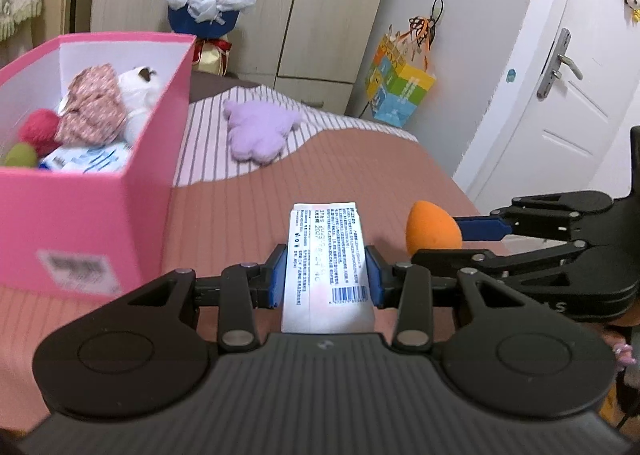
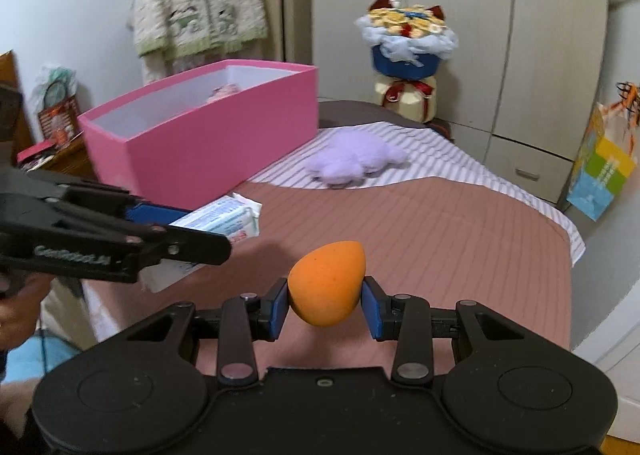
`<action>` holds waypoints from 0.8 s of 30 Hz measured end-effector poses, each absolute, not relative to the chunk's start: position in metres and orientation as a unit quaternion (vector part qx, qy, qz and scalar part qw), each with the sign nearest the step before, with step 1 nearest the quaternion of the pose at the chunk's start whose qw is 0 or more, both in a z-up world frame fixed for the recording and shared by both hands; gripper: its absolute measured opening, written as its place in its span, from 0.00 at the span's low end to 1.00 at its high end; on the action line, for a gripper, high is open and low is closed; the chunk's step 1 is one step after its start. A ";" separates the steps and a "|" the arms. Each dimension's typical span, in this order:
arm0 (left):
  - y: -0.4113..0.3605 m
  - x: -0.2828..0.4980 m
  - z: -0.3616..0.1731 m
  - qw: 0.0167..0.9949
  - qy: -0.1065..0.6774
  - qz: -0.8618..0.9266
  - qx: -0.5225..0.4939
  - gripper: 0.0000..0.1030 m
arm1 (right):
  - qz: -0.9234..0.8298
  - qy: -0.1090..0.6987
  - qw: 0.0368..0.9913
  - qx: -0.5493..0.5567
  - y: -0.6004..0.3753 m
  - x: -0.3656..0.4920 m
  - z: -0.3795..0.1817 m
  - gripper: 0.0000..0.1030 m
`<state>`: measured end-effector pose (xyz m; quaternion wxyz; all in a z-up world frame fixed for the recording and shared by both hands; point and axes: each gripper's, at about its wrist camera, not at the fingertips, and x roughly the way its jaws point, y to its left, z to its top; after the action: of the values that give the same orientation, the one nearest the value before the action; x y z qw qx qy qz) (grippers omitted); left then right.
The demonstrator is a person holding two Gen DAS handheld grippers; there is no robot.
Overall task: Organize soft objects
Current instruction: 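Carry the wipes with the left gripper to the box while the right carries the sponge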
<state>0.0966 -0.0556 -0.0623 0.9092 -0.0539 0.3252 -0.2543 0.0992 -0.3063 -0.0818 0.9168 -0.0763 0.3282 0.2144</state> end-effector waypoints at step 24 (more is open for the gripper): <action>0.061 0.030 0.008 0.886 0.357 -0.290 -0.060 0.37 | 0.370 0.375 0.850 -0.024 -0.224 0.067 -0.018 0.42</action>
<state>0.0298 0.0605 0.0085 0.8858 -0.0596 0.3570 -0.2904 0.0671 -0.2243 -0.0181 0.8498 -0.0235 0.3751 0.3695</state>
